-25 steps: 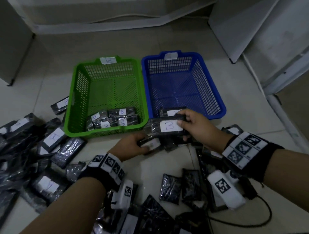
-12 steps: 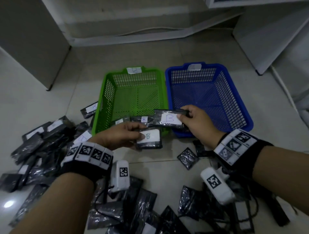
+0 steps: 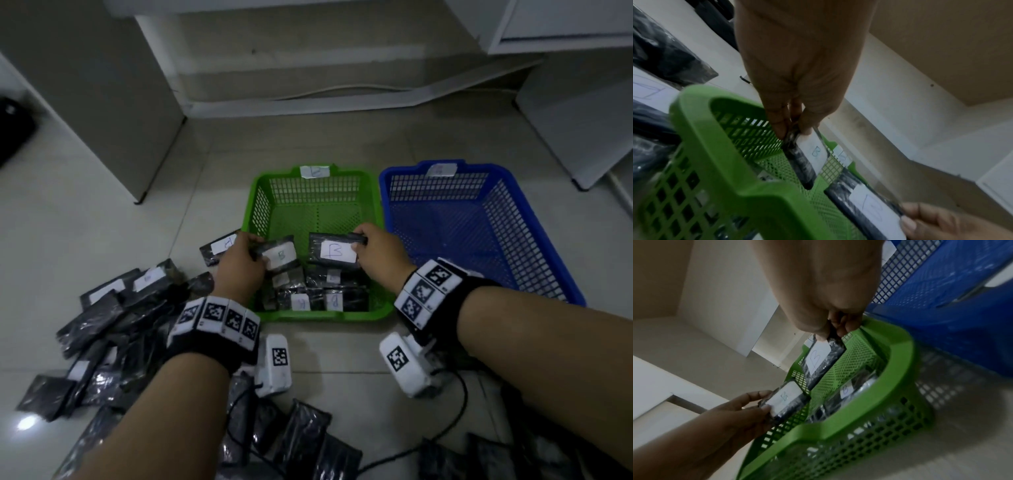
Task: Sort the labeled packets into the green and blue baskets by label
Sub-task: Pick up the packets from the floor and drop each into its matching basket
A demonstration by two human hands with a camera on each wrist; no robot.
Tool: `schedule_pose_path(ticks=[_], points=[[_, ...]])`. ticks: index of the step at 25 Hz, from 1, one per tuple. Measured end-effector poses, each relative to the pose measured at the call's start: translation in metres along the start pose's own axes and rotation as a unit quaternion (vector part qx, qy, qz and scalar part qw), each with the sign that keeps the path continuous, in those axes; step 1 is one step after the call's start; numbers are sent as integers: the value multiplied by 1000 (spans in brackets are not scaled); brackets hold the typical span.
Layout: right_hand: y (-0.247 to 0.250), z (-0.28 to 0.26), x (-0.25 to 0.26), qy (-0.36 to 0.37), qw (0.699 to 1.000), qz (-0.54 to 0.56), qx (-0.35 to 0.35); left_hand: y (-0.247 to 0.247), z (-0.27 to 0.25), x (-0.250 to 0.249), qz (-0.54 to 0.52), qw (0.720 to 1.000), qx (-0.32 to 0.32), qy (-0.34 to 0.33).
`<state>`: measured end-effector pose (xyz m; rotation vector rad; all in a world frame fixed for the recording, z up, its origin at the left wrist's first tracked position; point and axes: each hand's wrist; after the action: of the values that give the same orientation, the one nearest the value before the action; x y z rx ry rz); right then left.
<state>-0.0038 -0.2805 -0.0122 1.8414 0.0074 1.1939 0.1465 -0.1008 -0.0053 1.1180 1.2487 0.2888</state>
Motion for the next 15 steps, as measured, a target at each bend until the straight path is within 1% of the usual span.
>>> schedule_pose_path(ticks=[4,7,9,12,14,15], points=[[-13,33,3,19,995,-97,21,-13,22,0,71,994,-5,-77],[-25,47,0,0,986,-160,55,-21,31,0,111,990,-1,-92],[-31,49,-3,1,974,-217,73,-26,35,2,158,981,40,-108],[-33,44,-5,28,958,-265,104,-40,34,11,243,954,111,-138],[-28,36,-4,51,958,-257,121,-45,35,13,273,939,159,-134],[-23,29,-3,60,962,-233,125,-46,36,12,274,935,182,-129]])
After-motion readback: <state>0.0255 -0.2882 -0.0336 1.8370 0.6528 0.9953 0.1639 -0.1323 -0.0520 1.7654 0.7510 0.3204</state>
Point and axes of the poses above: each hand's wrist, its own z-axis towards the middle knuckle, its own y-axis out of the back of the hand, x = y × z, and after that the axes turned 1 degree about z, right-handed
